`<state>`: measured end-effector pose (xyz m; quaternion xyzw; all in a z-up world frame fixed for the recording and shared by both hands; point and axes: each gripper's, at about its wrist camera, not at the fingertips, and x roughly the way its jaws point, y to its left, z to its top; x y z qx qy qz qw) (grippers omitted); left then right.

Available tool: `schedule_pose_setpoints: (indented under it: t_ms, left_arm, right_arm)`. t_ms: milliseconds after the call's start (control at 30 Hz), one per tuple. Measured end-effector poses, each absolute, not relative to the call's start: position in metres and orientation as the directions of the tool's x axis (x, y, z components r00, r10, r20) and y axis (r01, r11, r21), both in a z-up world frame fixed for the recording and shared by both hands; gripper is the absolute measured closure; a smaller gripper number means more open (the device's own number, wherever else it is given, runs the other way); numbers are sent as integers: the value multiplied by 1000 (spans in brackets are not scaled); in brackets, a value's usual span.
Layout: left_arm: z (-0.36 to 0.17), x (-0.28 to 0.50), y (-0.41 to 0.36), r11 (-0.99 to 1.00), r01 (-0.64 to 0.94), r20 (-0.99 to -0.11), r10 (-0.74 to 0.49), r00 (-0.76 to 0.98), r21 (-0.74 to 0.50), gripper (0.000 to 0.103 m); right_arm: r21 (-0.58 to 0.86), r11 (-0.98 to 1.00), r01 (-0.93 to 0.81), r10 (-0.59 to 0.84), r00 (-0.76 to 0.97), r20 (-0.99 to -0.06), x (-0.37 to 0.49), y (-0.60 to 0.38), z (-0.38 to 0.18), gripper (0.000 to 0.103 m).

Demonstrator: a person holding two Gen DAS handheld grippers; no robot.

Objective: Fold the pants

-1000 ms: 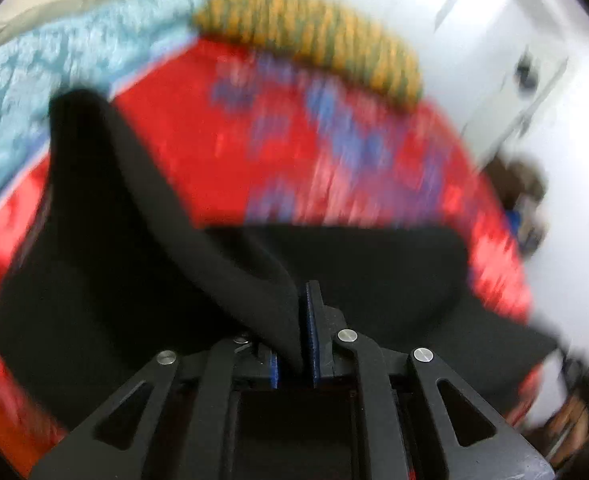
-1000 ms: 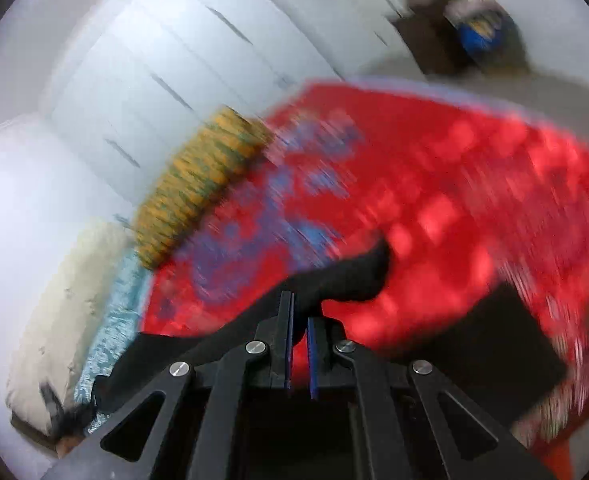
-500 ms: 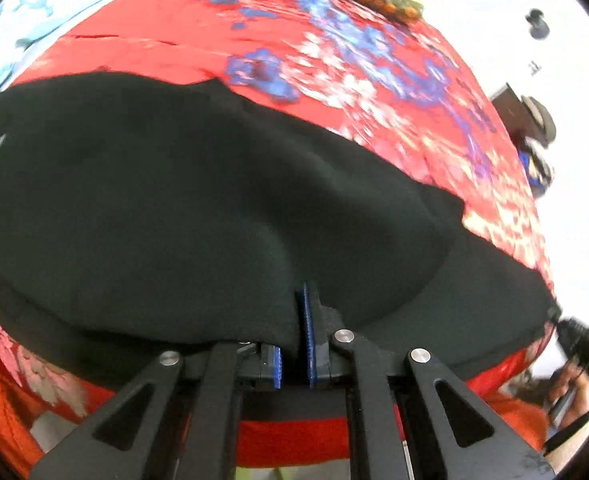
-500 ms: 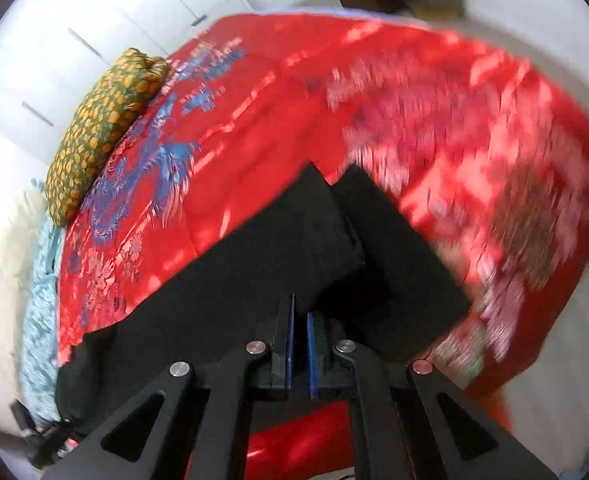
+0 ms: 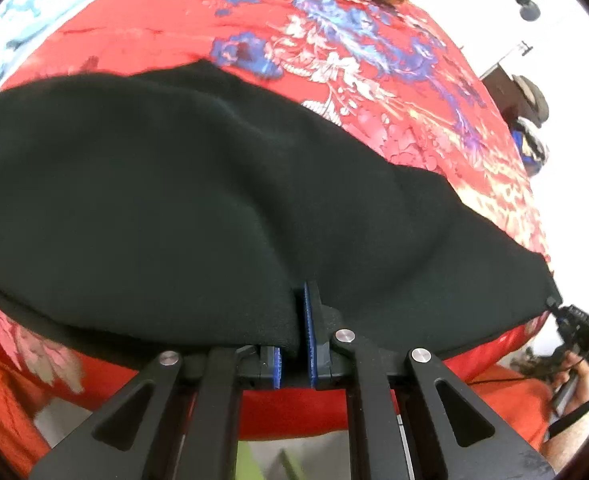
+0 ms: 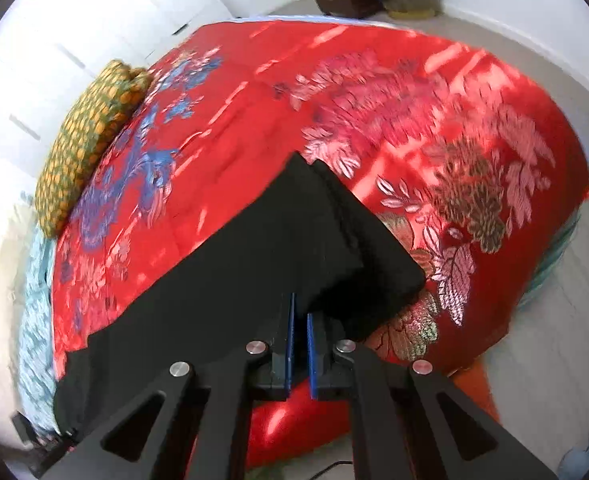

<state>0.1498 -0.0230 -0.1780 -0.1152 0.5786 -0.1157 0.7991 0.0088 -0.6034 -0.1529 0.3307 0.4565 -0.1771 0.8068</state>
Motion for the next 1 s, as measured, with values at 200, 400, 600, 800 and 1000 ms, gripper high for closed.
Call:
schedule_pose_setpoints:
  t_ms: [200, 400, 600, 800, 1000]
  left_arm:
    - [-201, 148, -27, 952, 44, -920, -304, 247, -302, 95]
    - [-207, 148, -30, 958, 56, -928, -287, 239, -281, 95]
    - [-203, 141, -32, 965, 82, -931, -262, 255, -249, 87]
    - [-199, 123, -24, 967, 98, -944, -251, 213, -235, 36]
    - [-175, 88, 5, 965, 106, -946, -257, 200, -240, 35]
  right_arm:
    - [343, 663, 666, 11, 450, -893, 1, -612, -178, 97]
    - [302, 677, 671, -9, 417, -909, 2, -613, -185, 97]
    - [272, 682, 679, -34, 401, -915, 6, -610, -182, 90]
    - [254, 655, 711, -128, 436, -891, -8, -606, -157, 20]
    - [217, 676, 704, -239, 488, -839, -33, -581, -116, 20]
